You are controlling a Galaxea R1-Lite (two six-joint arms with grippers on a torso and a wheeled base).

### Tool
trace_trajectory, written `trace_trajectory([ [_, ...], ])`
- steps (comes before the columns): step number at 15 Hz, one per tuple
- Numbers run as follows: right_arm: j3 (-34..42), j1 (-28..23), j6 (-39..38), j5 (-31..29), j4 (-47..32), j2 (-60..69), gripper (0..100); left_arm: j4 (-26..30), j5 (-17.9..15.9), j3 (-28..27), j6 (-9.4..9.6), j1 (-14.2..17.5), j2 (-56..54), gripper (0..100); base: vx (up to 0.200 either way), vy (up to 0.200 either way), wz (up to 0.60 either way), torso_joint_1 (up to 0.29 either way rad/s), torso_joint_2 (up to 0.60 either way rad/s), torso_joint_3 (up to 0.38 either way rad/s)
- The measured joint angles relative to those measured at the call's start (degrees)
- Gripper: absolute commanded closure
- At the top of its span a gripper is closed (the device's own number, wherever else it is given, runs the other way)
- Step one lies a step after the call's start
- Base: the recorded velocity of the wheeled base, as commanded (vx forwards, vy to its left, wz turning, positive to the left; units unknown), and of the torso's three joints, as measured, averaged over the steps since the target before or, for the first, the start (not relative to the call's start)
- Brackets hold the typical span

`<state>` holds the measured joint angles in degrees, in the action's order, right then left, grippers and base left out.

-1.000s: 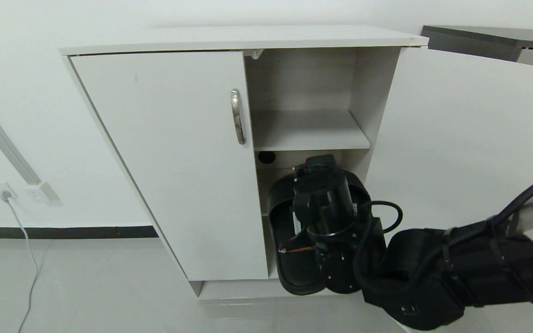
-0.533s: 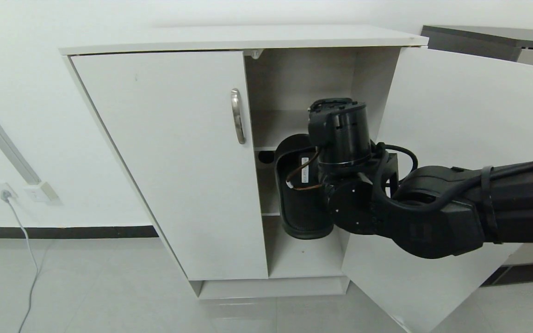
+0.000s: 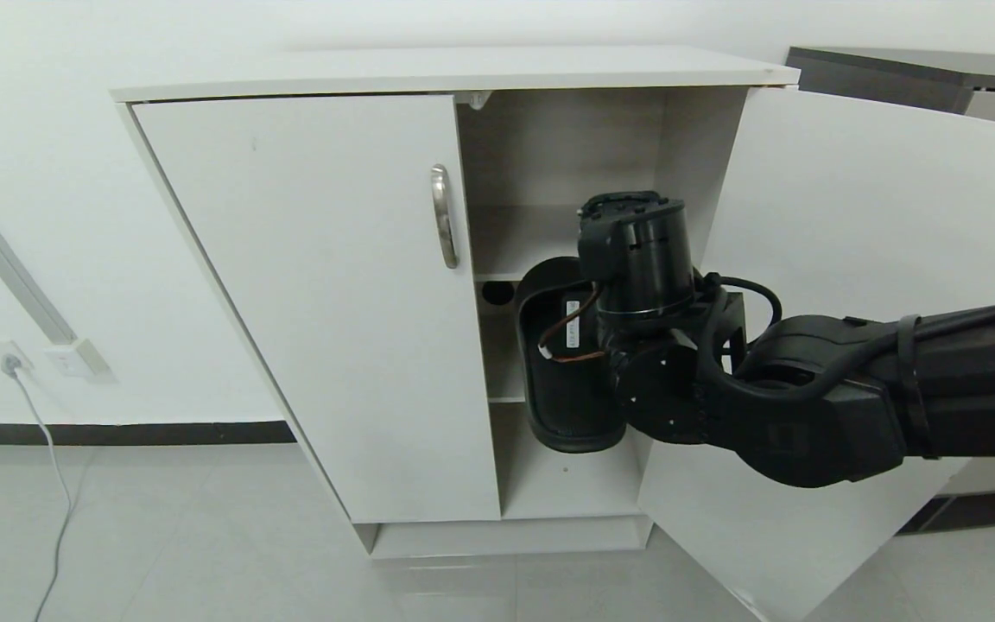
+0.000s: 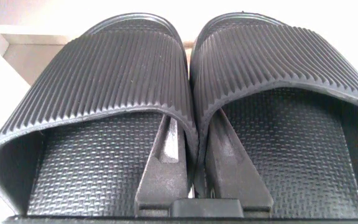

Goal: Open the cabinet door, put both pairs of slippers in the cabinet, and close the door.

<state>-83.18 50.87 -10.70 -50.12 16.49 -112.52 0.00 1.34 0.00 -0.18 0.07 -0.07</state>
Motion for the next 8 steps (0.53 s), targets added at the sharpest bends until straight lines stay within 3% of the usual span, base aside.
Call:
trace_trajectory([
  [8, 0.3, 0.1, 0.0, 1.0, 0.1, 0.6, 100, 0.0, -0.1, 0.0, 0.07, 0.0, 0.0, 100, 0.2, 0.0, 0.0, 0.002, 0.0, 0.001],
])
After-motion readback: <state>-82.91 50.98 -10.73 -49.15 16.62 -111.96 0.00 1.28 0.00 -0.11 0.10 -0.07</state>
